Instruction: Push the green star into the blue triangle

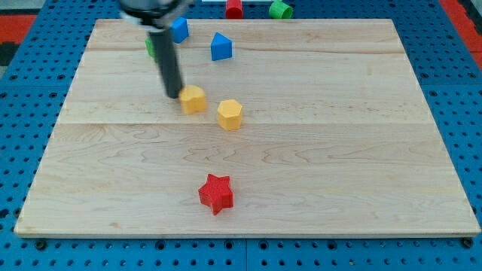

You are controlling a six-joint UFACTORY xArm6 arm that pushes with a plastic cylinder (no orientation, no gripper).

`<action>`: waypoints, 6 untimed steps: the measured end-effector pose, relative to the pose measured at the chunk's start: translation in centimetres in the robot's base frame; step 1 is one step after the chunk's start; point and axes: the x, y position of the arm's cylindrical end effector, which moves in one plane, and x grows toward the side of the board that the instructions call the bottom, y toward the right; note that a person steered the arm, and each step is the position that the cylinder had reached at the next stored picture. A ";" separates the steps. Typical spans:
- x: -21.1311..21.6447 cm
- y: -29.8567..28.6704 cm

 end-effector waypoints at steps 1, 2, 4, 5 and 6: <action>0.1 2.0; -1.2 -4.8; -8.8 -14.1; -12.5 -4.3; -15.2 3.3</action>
